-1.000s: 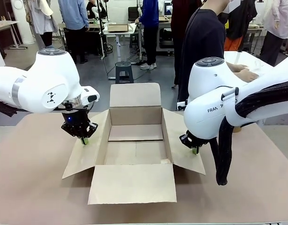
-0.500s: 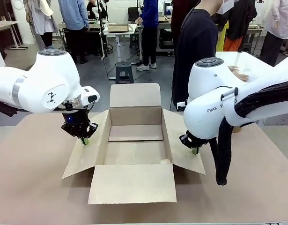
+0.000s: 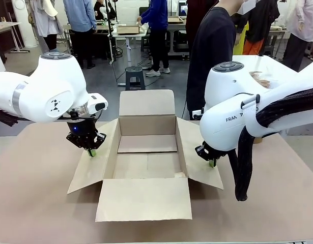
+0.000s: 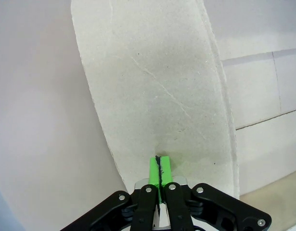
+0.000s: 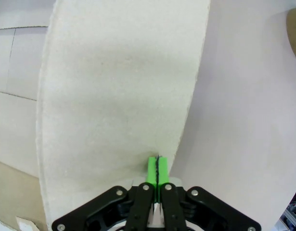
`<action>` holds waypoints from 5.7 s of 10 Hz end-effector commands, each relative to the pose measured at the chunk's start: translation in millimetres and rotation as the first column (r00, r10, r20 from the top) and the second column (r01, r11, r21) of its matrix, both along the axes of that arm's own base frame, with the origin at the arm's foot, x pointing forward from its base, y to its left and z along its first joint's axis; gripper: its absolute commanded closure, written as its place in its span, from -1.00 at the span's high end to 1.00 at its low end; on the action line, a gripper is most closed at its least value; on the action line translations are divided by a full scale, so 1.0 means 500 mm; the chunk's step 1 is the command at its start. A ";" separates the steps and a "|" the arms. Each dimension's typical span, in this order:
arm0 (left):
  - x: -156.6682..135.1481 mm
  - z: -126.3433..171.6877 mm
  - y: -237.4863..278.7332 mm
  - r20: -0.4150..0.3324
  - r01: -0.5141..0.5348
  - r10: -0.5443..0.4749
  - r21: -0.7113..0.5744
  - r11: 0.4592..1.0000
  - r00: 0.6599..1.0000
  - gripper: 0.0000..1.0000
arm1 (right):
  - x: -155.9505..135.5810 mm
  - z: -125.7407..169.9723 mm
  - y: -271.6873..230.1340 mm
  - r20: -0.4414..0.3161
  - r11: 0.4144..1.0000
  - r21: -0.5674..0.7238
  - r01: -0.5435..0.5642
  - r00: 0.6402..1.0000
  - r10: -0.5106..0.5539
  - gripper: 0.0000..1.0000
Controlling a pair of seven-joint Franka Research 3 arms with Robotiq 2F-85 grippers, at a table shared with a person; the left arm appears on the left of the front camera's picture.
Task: Wrap the clocks to prevent damage.
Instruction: Once the human has placed the objects inside and stepped back, release both hands from the side flaps of the Package Box.
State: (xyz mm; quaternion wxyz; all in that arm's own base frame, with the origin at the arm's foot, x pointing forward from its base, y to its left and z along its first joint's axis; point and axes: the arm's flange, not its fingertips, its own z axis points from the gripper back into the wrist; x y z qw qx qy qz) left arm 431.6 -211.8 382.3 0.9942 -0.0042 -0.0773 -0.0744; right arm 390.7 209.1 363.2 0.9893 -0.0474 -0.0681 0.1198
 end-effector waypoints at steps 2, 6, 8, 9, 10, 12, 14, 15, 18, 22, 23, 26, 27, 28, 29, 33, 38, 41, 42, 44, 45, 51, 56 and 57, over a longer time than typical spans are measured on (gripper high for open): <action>-0.001 -0.002 0.002 -0.004 0.006 -0.005 0.013 1.000 1.000 -0.98 | 0.000 -0.005 -0.001 -0.006 1.000 -0.001 0.002 1.000 -0.002 -0.98; -0.001 -0.002 0.002 -0.004 0.006 -0.005 0.013 1.000 1.000 -0.98 | 0.000 -0.005 -0.001 -0.006 1.000 -0.001 0.002 1.000 -0.002 -0.98; -0.001 -0.002 0.002 -0.004 0.006 -0.005 0.013 1.000 1.000 -0.98 | 0.000 -0.005 -0.001 -0.006 1.000 -0.001 0.002 1.000 -0.002 -0.98; -0.001 -0.002 0.002 -0.004 0.006 -0.005 0.013 1.000 1.000 -0.98 | 0.000 -0.005 -0.001 -0.006 1.000 -0.001 0.002 1.000 -0.002 -0.98; -0.001 -0.002 0.002 -0.004 0.006 -0.005 0.013 1.000 1.000 -0.98 | 0.000 -0.005 -0.001 -0.006 1.000 -0.001 0.002 1.000 -0.002 -0.98; -0.001 -0.002 0.002 -0.004 0.006 -0.005 0.013 1.000 1.000 -0.98 | 0.000 -0.005 -0.001 -0.006 1.000 -0.001 0.002 1.000 -0.002 -0.98; -0.001 -0.002 0.002 -0.004 0.006 -0.005 0.013 1.000 1.000 -0.98 | 0.000 -0.005 -0.001 -0.006 1.000 -0.001 0.002 1.000 -0.002 -0.98; -0.001 -0.002 0.002 -0.004 0.006 -0.005 0.013 1.000 1.000 -0.98 | 0.000 -0.005 -0.001 -0.006 1.000 -0.001 0.002 1.000 -0.002 -0.98; -0.001 -0.002 0.002 -0.004 0.006 -0.005 0.013 1.000 1.000 -0.98 | 0.000 -0.005 -0.001 -0.006 1.000 -0.001 0.002 1.000 -0.002 -0.98; -0.001 -0.002 0.002 -0.004 0.006 -0.005 0.013 1.000 1.000 -0.98 | 0.000 -0.005 -0.001 -0.006 1.000 -0.001 0.002 1.000 -0.002 -0.98; -0.001 -0.002 0.002 -0.004 0.006 -0.005 0.013 1.000 1.000 -0.98 | 0.000 -0.005 -0.001 -0.006 1.000 -0.001 0.002 1.000 -0.002 -0.98; -0.001 -0.002 0.002 -0.004 0.006 -0.005 0.013 1.000 1.000 -0.98 | 0.000 -0.005 -0.001 -0.006 1.000 -0.001 0.002 1.000 -0.002 -0.98; -0.001 -0.002 0.002 -0.004 0.006 -0.005 0.013 1.000 1.000 -0.98 | 0.000 -0.005 -0.001 -0.006 1.000 -0.001 0.002 1.000 -0.002 -0.98; -0.001 -0.002 0.002 -0.004 0.006 -0.005 0.013 1.000 1.000 -0.98 | 0.000 -0.005 -0.001 -0.006 1.000 -0.001 0.002 1.000 -0.002 -0.98; -0.001 -0.002 0.002 -0.004 0.006 -0.005 0.013 1.000 1.000 -0.98 | 0.000 -0.005 -0.001 -0.006 1.000 -0.001 0.002 1.000 -0.002 -0.98; -0.001 -0.002 0.002 -0.004 0.006 -0.005 0.013 1.000 1.000 -0.98 | 0.000 -0.005 -0.001 -0.006 1.000 -0.001 0.002 1.000 -0.002 -0.98; -0.001 -0.002 0.002 -0.004 0.006 -0.005 0.013 1.000 1.000 -0.98 | 0.000 -0.005 -0.001 -0.006 1.000 -0.001 0.002 1.000 -0.002 -0.98; -0.001 -0.002 0.002 -0.004 0.006 -0.005 0.013 1.000 1.000 -0.98 | 0.000 -0.005 -0.001 -0.006 1.000 -0.001 0.002 1.000 -0.002 -0.98; -0.001 -0.002 0.002 -0.004 0.006 -0.005 0.013 1.000 1.000 -0.98 | 0.000 -0.005 -0.001 -0.006 1.000 -0.001 0.002 1.000 -0.002 -0.98; 0.005 0.052 0.009 0.016 0.100 -0.101 0.033 0.994 0.995 -0.98 | -0.009 0.052 -0.011 0.020 0.989 -0.014 -0.149 0.989 0.149 -0.98; -0.011 0.121 0.024 0.042 0.204 -0.208 0.074 0.976 0.977 -0.98 | -0.020 0.126 -0.024 0.056 0.972 -0.057 -0.230 0.971 0.233 -0.98; -0.153 0.372 0.157 0.086 0.528 -0.587 0.344 0.776 0.805 -0.98 | -0.154 0.431 -0.129 -0.045 0.842 -0.222 -0.491 0.868 0.494 -0.98; -0.150 0.418 0.235 -0.020 0.922 -0.924 -0.056 0.382 0.382 -0.98 | -0.190 0.465 -0.183 -0.076 0.566 0.034 -0.824 0.562 0.823 -0.98; -0.158 0.413 0.271 -0.083 0.968 -0.967 -0.056 0.246 0.241 -0.98 | -0.207 0.457 -0.208 -0.130 0.425 0.069 -0.903 0.414 0.901 -0.98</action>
